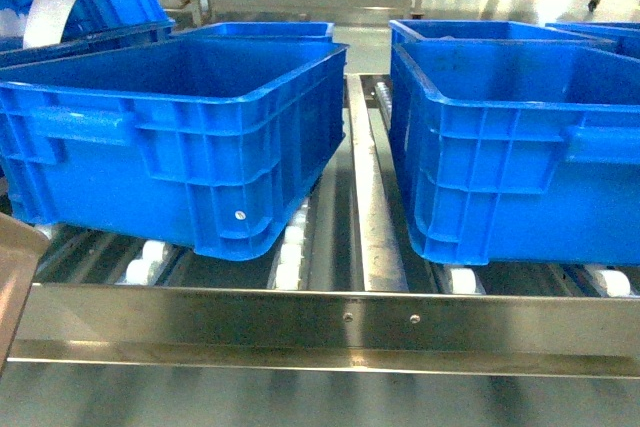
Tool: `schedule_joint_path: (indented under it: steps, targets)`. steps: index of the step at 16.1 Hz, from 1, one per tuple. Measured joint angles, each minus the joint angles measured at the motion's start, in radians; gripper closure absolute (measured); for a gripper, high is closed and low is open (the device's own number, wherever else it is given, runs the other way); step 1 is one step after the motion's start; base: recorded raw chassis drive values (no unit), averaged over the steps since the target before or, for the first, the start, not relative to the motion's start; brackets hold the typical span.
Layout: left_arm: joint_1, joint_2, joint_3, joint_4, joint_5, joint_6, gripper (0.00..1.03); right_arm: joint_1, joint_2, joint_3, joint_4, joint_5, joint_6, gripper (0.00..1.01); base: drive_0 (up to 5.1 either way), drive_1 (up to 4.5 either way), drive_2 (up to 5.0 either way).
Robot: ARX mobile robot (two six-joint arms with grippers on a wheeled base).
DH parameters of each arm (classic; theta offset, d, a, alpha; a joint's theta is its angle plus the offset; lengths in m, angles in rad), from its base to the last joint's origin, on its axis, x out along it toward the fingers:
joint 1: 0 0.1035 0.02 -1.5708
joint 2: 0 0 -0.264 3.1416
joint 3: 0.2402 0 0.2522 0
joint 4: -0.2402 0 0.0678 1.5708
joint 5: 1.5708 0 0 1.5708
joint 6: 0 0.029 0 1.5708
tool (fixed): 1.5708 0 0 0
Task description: Place part in tray to right shelf
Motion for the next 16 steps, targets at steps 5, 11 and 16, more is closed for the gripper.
schedule_joint_path:
  steps: [5, 11, 16]
  targets:
    - [0.000, 0.000, 0.000, 0.000, 0.000, 0.000, 0.88, 0.000, -0.142, 0.000, -0.128, 0.000, 0.000, 0.99, 0.0, 0.00, 0.0]
    - [0.000, 0.000, 0.000, 0.000, 0.000, 0.000, 0.88, 0.000, -0.253, 0.000, -0.238, 0.000, 0.000, 0.99, 0.0, 0.00, 0.0]
    - [0.000, 0.000, 0.000, 0.000, -0.001, 0.002, 0.88, 0.000, -0.427, 0.000, -0.427, 0.000, 0.000, 0.99, 0.0, 0.00, 0.0]
